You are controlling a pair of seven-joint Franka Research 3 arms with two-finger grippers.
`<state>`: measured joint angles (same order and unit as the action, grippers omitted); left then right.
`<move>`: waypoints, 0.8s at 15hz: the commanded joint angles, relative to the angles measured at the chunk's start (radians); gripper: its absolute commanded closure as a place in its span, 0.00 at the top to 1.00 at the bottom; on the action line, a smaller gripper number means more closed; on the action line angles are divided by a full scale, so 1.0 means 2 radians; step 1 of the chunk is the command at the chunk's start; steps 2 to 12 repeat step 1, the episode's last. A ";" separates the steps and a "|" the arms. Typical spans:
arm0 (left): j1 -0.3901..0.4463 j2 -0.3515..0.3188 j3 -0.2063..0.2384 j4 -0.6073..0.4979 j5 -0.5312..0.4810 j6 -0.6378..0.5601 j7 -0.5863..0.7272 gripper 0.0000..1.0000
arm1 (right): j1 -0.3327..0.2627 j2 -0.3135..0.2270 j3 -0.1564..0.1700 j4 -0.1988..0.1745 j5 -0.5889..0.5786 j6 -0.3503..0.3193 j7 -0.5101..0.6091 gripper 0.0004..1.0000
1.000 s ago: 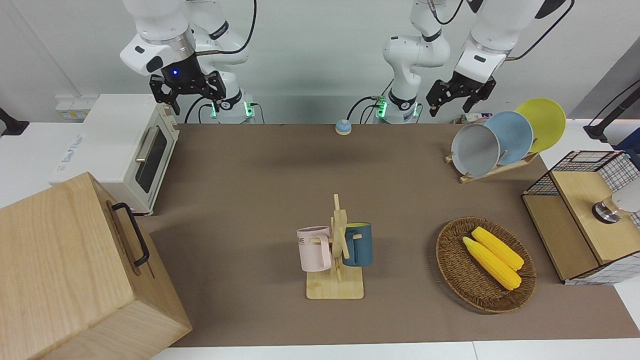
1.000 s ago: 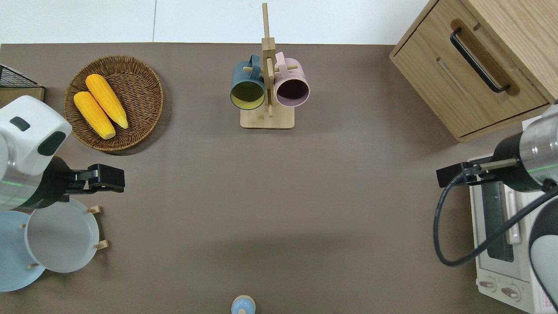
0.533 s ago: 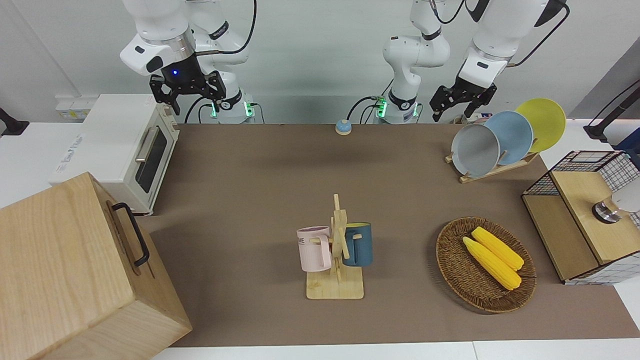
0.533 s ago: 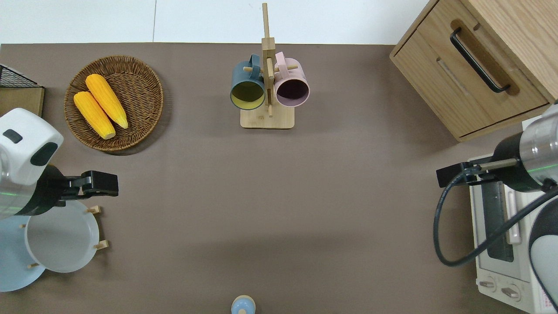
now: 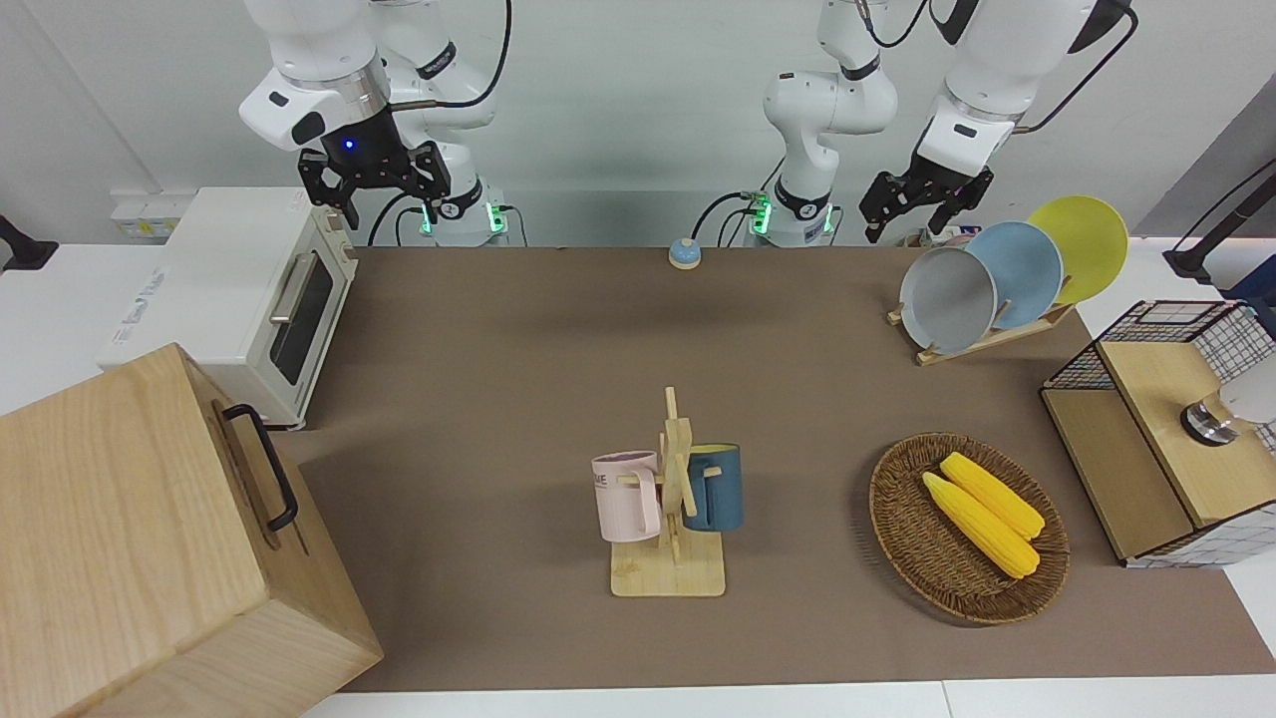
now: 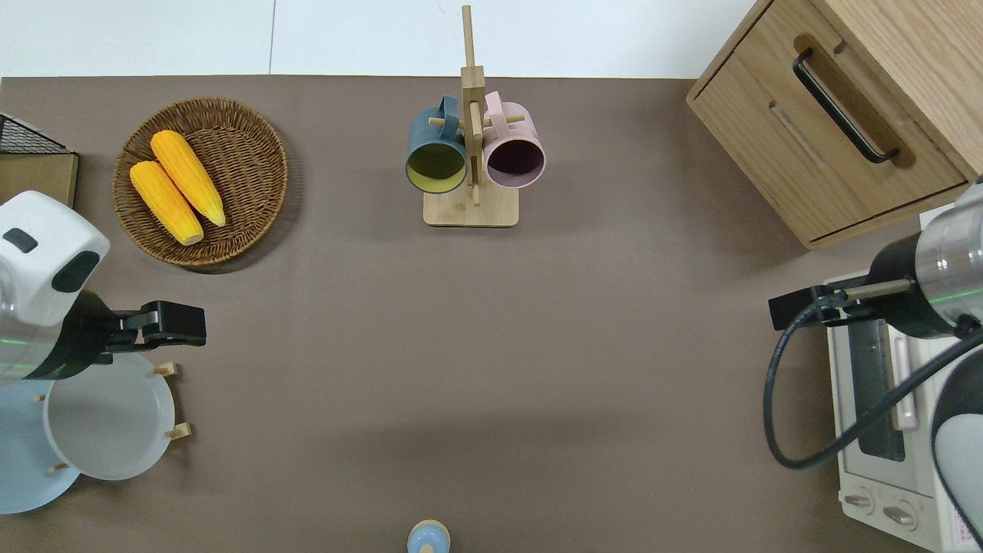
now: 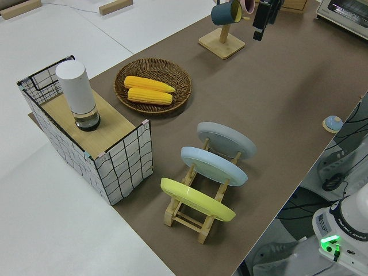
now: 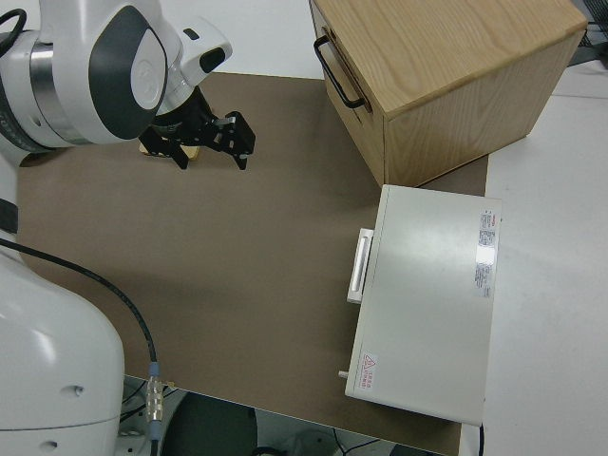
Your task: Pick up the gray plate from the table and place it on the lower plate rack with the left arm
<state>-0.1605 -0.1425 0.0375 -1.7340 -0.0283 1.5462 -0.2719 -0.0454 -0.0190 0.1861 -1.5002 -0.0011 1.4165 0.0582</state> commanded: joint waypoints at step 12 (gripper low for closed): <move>0.001 -0.013 0.000 -0.016 0.007 0.008 0.005 1.00 | -0.005 -0.001 0.003 0.003 0.005 -0.007 -0.001 0.99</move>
